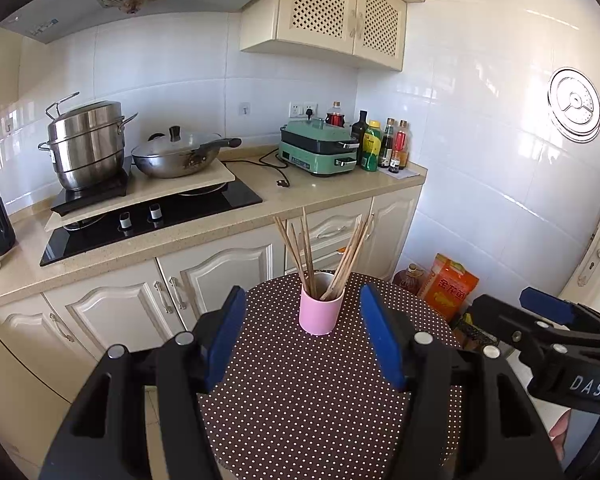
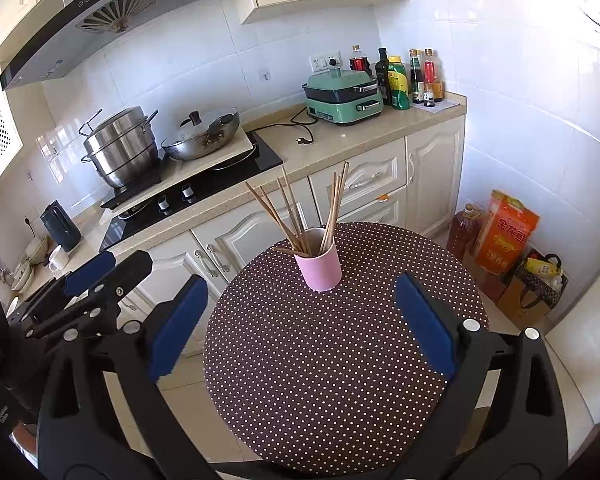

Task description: Organize utensils

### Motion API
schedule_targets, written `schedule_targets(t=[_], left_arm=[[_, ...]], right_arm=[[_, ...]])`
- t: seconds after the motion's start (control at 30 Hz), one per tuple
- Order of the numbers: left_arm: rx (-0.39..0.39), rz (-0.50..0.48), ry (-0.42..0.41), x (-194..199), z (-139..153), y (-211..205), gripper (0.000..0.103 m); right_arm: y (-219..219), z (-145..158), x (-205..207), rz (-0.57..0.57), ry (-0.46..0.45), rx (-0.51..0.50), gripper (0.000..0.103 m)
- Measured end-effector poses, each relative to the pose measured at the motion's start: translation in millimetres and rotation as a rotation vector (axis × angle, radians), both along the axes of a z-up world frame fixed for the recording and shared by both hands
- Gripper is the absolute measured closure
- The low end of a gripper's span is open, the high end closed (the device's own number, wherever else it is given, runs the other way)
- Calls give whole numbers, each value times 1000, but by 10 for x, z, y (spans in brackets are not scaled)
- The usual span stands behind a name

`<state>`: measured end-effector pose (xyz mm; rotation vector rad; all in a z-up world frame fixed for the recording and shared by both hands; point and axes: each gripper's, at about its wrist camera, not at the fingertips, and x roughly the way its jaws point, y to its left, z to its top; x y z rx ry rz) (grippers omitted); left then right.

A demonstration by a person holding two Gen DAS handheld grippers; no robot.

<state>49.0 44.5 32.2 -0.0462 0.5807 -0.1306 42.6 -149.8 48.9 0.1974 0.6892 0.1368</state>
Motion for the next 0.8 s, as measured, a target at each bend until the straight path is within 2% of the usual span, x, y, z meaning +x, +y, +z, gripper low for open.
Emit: schedule_targets(t=[0.8], left_arm=[[15,-1,-9,-24,26,12,43]], right_arm=[[16,-45,-13,9,19,-15,10]])
